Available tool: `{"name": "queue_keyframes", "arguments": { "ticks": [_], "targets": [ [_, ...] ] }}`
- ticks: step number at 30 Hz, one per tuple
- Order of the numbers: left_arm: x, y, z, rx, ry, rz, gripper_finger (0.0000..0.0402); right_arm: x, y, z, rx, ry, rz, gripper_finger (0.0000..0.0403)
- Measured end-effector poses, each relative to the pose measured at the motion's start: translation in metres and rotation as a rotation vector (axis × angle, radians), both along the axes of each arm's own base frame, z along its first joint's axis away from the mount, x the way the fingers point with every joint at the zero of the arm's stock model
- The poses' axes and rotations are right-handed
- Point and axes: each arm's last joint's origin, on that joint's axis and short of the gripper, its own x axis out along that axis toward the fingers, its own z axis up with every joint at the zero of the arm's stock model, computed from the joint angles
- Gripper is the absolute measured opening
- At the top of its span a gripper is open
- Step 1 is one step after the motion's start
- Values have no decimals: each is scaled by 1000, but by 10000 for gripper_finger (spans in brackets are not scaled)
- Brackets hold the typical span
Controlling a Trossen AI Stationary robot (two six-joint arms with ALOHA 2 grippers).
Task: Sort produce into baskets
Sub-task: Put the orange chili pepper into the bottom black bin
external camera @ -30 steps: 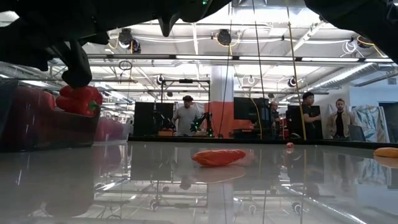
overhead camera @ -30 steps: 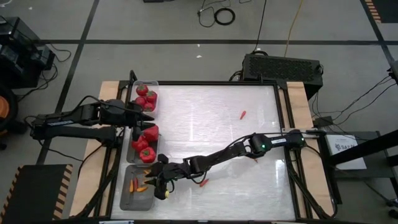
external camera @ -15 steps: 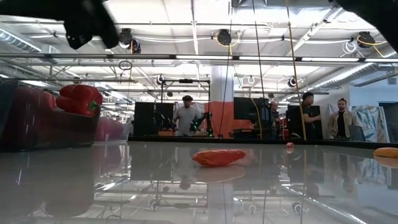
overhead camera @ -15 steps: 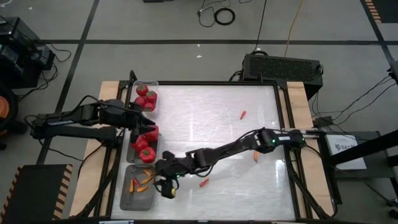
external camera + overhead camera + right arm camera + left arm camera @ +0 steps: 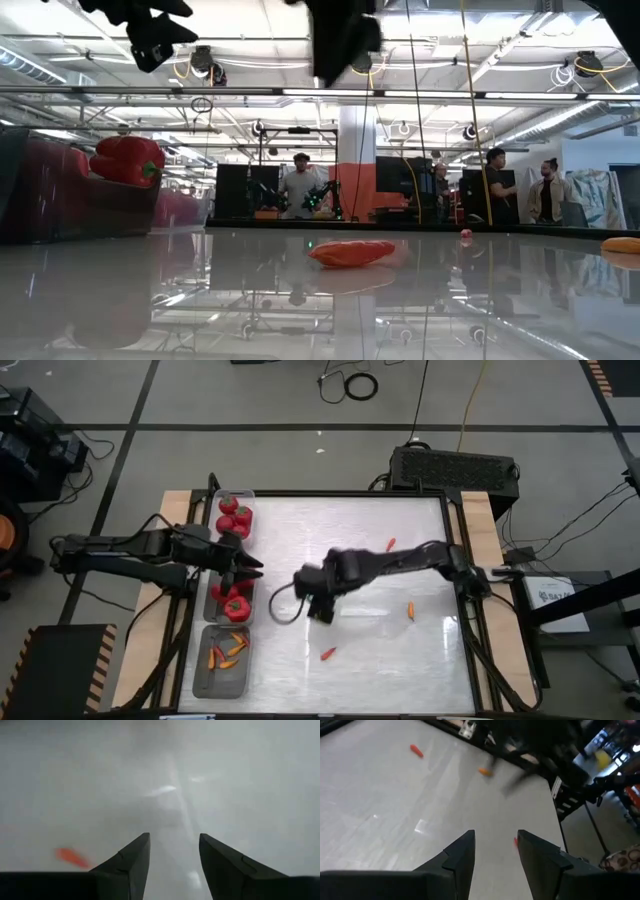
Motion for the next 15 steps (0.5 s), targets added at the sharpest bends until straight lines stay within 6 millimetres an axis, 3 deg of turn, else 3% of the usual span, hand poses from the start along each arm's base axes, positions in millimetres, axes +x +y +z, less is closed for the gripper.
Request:
{"name": "queue_keyframes", "arguments": {
  "ticks": [5, 15],
  "targets": [
    [11, -3, -6, -24, 36, -8, 155, -23, -48, 14, -89, 133, -178, 162],
    [21, -19, -13, -146, 95, -26, 154, -60, -138, 34, -94, 160, -323, 162]
  ]
}}
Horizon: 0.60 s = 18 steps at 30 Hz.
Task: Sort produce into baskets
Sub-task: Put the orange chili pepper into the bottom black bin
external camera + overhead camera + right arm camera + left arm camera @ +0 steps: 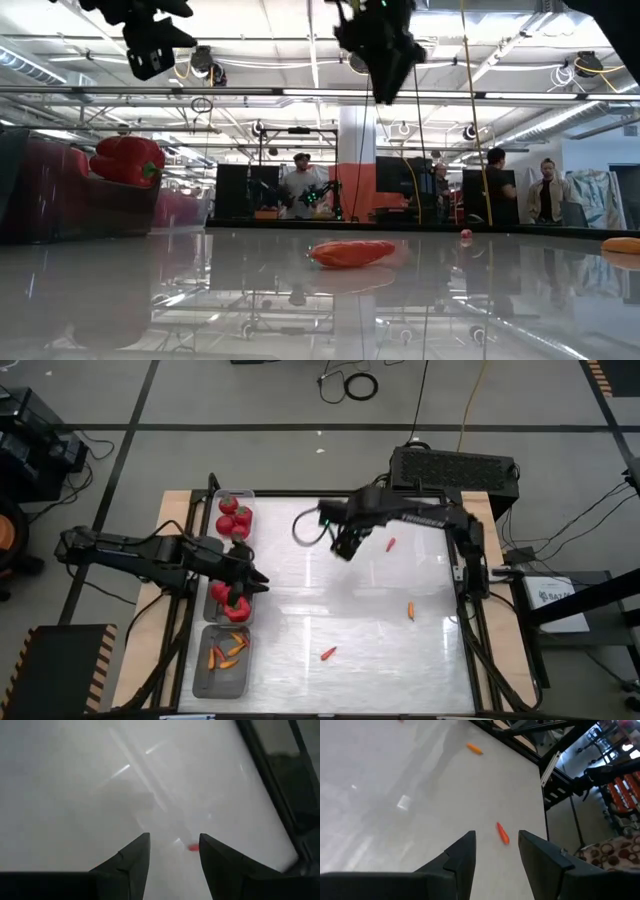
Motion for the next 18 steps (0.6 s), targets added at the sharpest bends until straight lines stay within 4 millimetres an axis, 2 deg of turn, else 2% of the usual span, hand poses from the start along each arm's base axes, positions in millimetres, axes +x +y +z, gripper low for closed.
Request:
{"name": "queue_keyframes", "arguments": {
  "ticks": [4, 7, 12, 18],
  "targets": [
    [7, -8, -2, -4, -4, 25, 154, -22, -33, -8, -17, 23, -169, 162],
    [13, -14, -4, 17, -8, 38, 154, -39, -51, -23, 11, 48, -299, 162],
    [25, -19, -5, 41, 14, 45, 154, -66, -71, -62, 59, 132, -444, 162],
    [37, -20, -8, 89, 16, 28, 154, -85, -85, -104, 71, 135, -642, 162]
  ]
}}
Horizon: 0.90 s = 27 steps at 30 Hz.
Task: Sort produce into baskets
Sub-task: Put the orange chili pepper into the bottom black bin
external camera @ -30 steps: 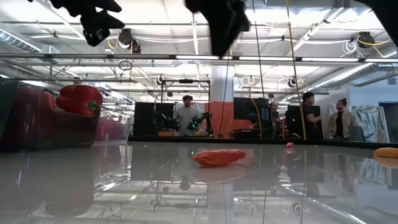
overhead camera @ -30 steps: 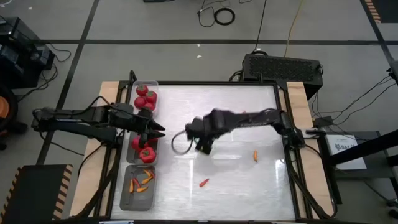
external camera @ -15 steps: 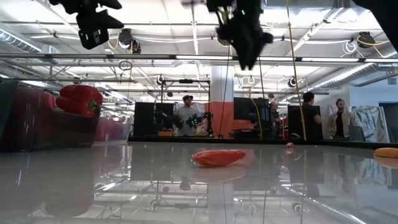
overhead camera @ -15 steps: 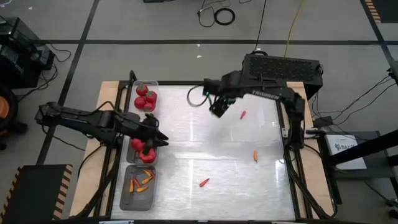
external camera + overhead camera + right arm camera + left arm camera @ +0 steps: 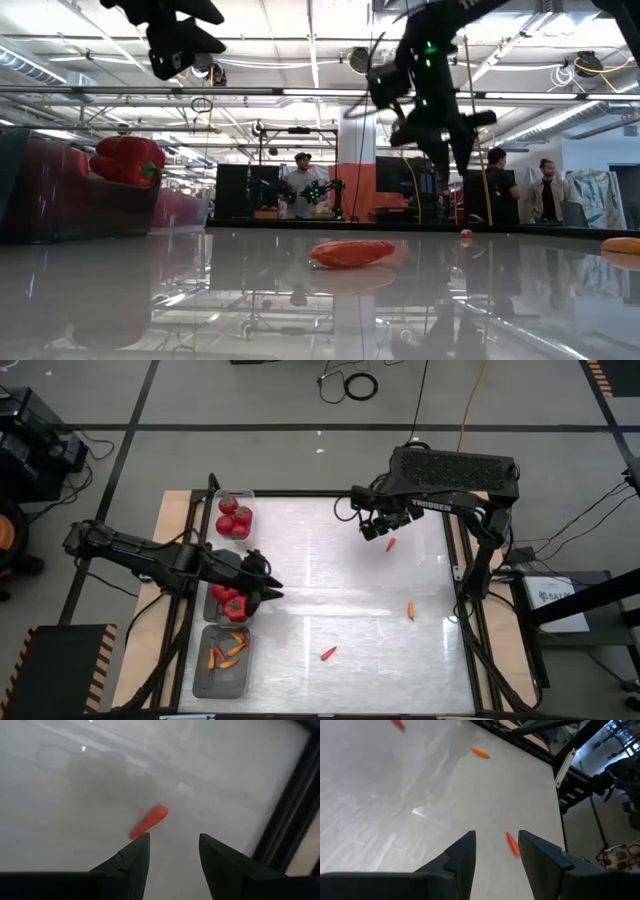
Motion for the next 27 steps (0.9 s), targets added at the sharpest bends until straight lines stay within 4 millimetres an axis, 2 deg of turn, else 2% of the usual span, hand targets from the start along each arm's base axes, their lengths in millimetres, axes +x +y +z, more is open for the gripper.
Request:
{"name": "queue_keyframes", "arguments": {
  "ticks": [5, 10, 18, 23, 27],
  "targets": [
    [5, 2, -5, 6, 20, 4, 154, -1, -4, -29, 40, -98, -59, 162],
    [7, 3, -7, -3, 31, -8, 154, -9, -3, -53, 32, -109, -152, 162],
    [7, 3, -7, 17, 28, -23, 154, -21, 11, -90, 45, -119, -226, 162],
    [7, 3, -7, 20, 32, -24, 154, -21, 18, -97, 21, -142, -234, 148],
    [7, 3, -7, 33, 30, -32, 154, -19, 20, -97, 4, -144, -228, 112]
  ]
}}
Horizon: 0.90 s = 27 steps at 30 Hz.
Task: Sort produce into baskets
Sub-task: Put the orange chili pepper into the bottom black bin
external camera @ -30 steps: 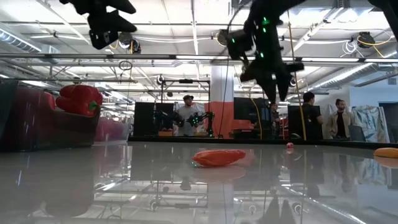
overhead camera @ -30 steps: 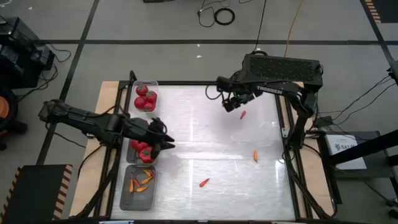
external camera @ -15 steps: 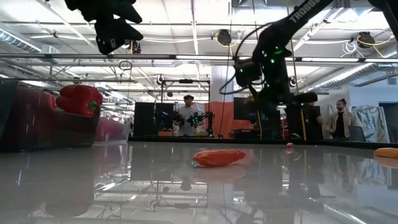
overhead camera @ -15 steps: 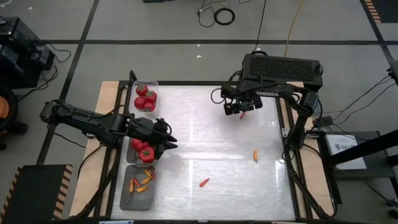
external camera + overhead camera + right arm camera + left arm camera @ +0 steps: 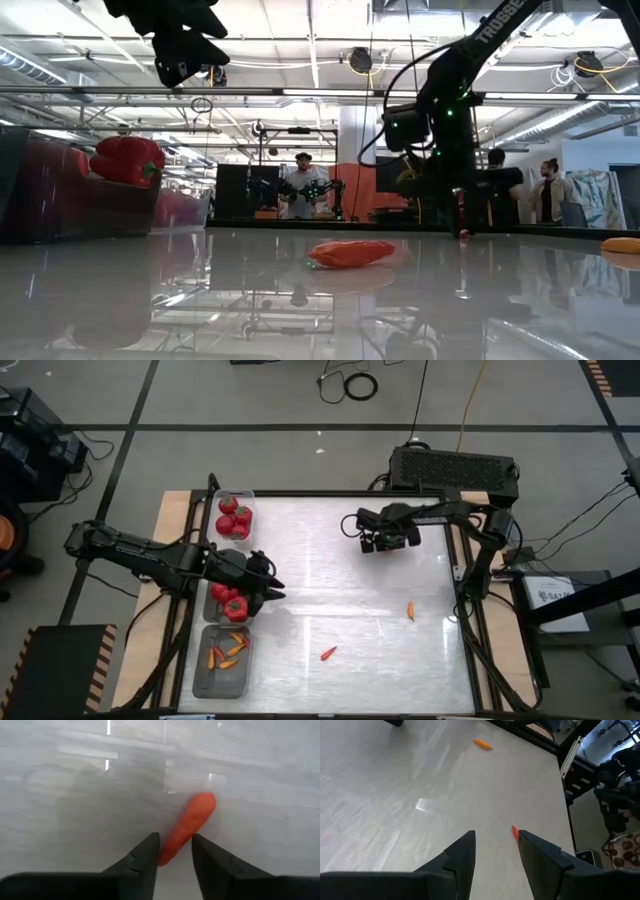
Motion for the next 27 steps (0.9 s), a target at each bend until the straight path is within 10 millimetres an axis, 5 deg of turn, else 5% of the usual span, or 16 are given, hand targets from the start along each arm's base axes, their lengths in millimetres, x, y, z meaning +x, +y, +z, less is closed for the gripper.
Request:
{"name": "queue_keyframes", "arguments": {
  "ticks": [11, 17, 22, 27],
  "targets": [
    [0, 0, 0, -1, 0, 0, 154, 5, 7, 4, -23, -8, 27, 6],
    [-2, 1, 2, -9, -5, -41, 154, 18, 18, 39, -57, -151, 73, 8],
    [-9, 8, 4, 11, 12, -62, 154, 43, 50, 69, -124, -371, 144, 7],
    [-26, 15, 5, 55, 68, -65, 154, 83, 106, 84, -180, -713, 251, 7]
  ]
}}
